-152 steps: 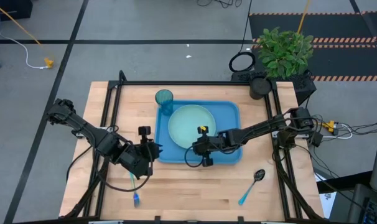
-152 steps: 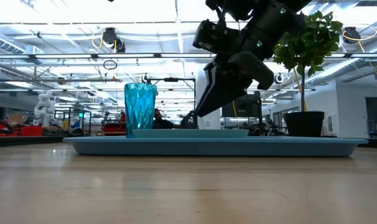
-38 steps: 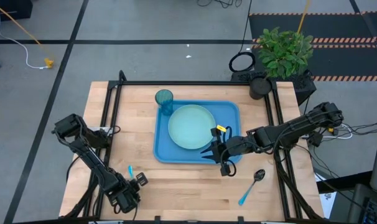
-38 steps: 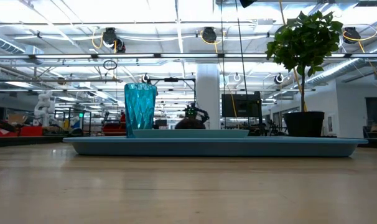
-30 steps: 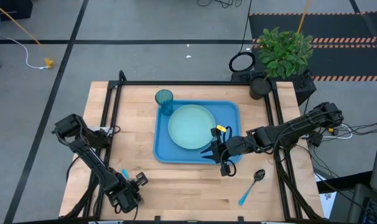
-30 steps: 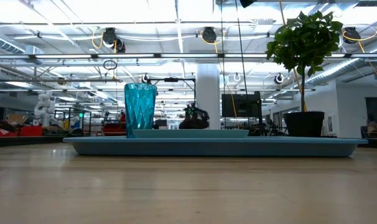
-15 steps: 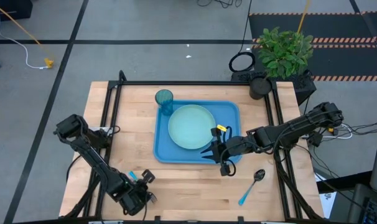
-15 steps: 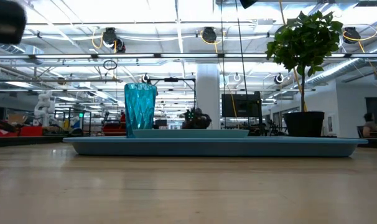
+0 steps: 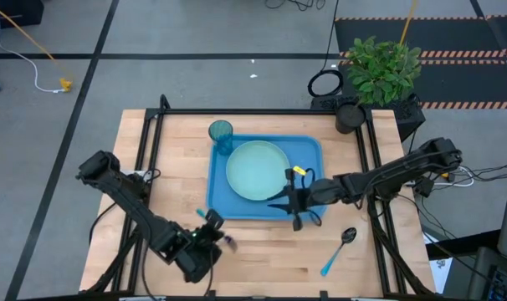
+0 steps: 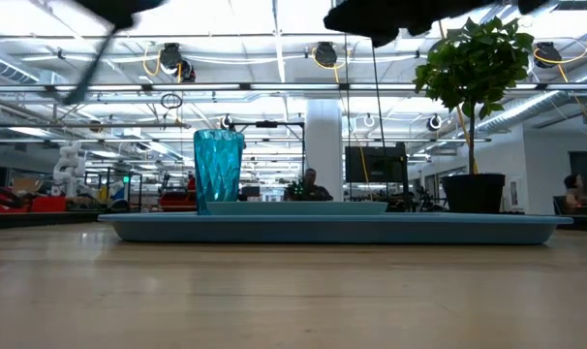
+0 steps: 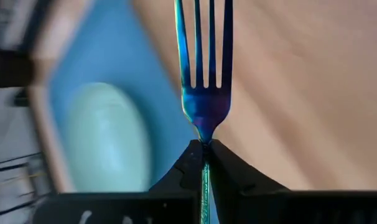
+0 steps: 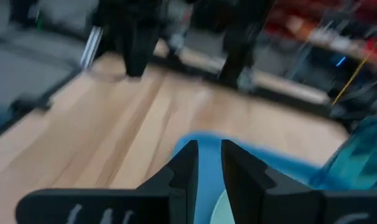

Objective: Pick and place plate/cup/fork/spoon on tray
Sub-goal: Put the blue fork on the blue serving tray

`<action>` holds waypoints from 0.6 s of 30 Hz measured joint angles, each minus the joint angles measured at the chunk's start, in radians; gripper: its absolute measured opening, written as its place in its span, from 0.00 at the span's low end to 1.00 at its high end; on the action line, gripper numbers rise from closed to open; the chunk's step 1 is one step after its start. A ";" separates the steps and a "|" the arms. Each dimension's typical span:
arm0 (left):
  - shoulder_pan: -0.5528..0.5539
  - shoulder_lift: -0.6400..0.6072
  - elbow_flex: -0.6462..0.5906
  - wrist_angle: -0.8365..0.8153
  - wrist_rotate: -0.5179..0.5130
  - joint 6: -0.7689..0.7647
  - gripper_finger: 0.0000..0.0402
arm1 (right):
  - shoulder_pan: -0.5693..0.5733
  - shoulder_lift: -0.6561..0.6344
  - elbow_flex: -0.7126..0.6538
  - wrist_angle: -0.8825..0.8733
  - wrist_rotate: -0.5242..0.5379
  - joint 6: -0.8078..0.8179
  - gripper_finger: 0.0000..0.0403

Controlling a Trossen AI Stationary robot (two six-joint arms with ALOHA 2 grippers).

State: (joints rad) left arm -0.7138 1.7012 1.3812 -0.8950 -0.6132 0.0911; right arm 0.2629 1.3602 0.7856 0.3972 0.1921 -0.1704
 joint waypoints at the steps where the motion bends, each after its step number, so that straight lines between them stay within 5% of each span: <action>1: 0.013 -0.008 0.013 0.003 -0.030 0.019 0.02 | -0.008 0.000 -0.032 0.090 0.023 -0.002 0.16; 8: 0.120 -0.077 0.073 0.138 -0.210 0.094 0.05 | -0.035 0.000 -0.150 0.383 0.252 0.037 0.16; 18: 0.246 -0.113 0.074 0.509 -0.199 0.146 0.03 | -0.013 0.135 -0.143 0.563 0.281 0.072 0.16</action>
State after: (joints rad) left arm -0.4680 1.5887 1.4551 -0.3862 -0.8126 0.2374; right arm 0.2500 1.4950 0.6422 0.9601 0.4726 -0.0985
